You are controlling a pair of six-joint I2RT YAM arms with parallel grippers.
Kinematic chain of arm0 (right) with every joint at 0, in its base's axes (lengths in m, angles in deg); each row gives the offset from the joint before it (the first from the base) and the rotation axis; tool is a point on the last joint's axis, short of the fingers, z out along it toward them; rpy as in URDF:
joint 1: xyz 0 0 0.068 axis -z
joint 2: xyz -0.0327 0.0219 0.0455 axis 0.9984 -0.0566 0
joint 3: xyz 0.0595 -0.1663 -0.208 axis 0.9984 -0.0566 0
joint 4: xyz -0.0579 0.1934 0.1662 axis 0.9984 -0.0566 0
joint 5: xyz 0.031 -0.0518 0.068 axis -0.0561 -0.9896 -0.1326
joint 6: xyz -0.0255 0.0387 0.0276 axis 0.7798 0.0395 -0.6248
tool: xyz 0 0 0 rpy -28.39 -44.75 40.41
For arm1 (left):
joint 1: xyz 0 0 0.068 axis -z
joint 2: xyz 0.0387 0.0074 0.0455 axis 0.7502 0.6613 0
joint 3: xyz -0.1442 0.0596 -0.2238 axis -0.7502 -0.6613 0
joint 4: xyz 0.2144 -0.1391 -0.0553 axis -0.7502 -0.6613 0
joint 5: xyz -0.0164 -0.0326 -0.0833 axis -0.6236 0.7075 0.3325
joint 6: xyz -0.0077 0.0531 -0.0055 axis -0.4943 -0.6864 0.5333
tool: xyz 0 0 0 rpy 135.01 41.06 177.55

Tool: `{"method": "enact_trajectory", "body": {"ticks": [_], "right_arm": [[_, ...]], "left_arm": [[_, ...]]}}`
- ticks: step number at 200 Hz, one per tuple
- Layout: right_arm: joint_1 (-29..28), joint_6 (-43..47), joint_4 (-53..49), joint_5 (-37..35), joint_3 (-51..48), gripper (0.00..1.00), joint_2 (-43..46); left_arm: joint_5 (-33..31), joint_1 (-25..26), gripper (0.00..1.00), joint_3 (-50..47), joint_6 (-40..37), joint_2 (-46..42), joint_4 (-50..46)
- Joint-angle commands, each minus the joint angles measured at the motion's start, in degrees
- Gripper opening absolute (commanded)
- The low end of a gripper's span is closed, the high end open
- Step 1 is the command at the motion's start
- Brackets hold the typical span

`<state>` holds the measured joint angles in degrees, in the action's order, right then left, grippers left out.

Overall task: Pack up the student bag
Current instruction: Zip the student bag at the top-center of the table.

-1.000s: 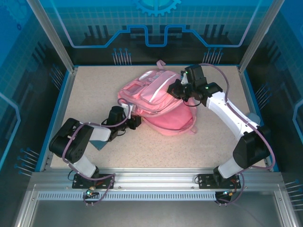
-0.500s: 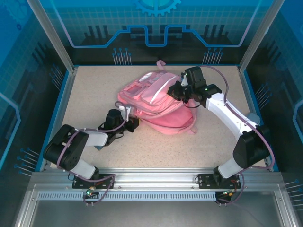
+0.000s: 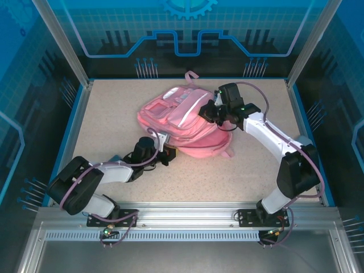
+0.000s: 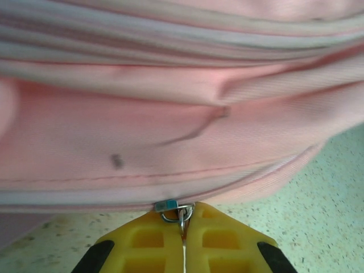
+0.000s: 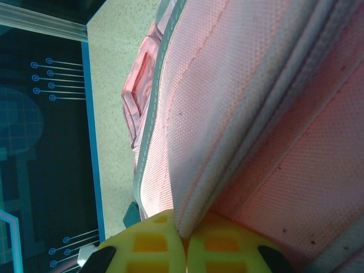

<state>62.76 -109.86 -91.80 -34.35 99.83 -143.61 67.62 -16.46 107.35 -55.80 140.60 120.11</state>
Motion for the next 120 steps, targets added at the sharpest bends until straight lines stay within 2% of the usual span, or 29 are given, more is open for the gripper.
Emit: {"method": "enact_trajectory", "body": {"ticks": [1, 50, 96, 106, 120], "right_arm": [[-1.14, -0.28, 6.94, 0.21, 0.11, 0.0, -1.13], [-1.7, -0.49, 7.01, -0.29, -1.05, 0.0, -1.66], [-1.35, 1.04, 5.57, -1.48, -4.31, 0.0, 0.15], [-0.95, 1.76, 4.73, -1.81, -5.37, 0.01, 0.92], [-0.12, 3.6, 3.45, -2.86, -7.23, 0.07, 2.63]], "left_arm": [[-0.67, 4.44, 0.0, 1.15, 1.03, -1.84, 0.76], [-2.22, 12.3, 0.0, 8.4, 2.83, 3.05, 0.86], [-0.92, 13.57, 0.0, 12.7, 6.93, 8.19, 3.04], [-1.93, 13.56, 0.09, 12.41, 7.3, 7.66, 2.21], [-4.26, 13.28, 0.27, 12.04, 8.1, 5.76, -1.19]]}}
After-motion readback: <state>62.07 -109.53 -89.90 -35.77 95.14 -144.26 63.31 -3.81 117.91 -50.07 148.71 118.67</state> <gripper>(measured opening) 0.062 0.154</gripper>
